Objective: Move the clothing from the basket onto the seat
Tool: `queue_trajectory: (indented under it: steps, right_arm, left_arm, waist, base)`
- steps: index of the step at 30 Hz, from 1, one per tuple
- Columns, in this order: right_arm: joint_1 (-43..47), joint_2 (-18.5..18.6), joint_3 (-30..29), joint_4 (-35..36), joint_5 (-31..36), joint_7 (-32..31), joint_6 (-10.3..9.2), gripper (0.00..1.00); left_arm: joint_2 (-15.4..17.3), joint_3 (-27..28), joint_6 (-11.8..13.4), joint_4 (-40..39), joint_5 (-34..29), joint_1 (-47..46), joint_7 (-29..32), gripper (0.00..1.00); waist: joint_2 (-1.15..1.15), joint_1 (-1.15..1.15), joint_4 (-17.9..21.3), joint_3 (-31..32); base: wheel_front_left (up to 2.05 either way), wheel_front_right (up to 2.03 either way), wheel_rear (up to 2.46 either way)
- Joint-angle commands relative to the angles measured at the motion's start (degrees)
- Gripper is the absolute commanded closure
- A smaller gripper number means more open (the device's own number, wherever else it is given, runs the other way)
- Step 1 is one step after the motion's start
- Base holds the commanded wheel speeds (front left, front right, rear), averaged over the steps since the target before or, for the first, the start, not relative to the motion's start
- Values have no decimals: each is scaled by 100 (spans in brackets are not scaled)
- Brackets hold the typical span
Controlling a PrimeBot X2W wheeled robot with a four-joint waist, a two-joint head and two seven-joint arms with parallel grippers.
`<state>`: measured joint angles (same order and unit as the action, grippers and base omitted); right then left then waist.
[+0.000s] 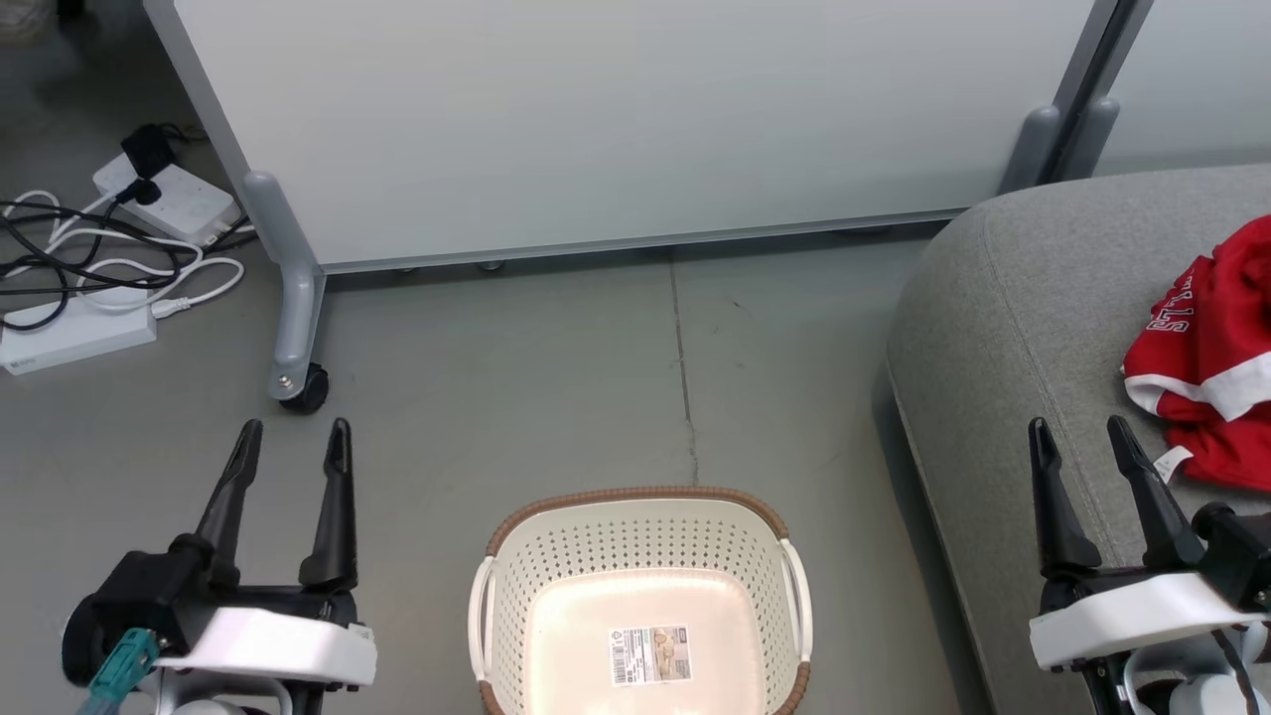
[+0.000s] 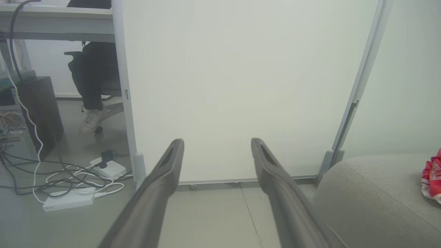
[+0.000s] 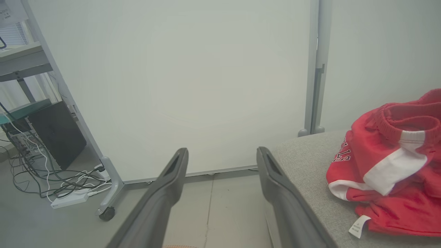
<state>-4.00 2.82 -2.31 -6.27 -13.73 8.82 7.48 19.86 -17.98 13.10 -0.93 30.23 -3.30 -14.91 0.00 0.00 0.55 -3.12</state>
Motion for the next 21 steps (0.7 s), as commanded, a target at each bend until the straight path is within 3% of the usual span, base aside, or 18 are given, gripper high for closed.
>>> queue_trajectory:
  steps: [1, 6, 11, 21]
  right_arm:
    - [84, 22, -4, 41, -5, -20, 4, 0]
    - [310, 23, -66, 174, 81, -108, 4, 0]
    - [510, 21, -125, 343, 181, -220, 4, 0]
    - [804, 21, -110, 582, 271, -378, 4, 0]
  left_arm:
    - [-6, 84, 29, -13, -58, 100, -33, 0]
    - [-87, 564, -28, 29, -205, 503, -29, 0]
    - [-238, 866, -251, 75, -399, 745, -30, 0]
    - [-487, 943, -585, 233, -990, 1000, -31, 0]
  waist:
    - [0, 0, -19, 65]
    - [0, 0, -27, 200]
    - [0, 0, -39, 325]
    - [0, 0, -23, 473]
  base:
    - [0, 0, 0]
    - [0, 0, 0]
    - [0, 0, 0]
    - [0, 0, 0]
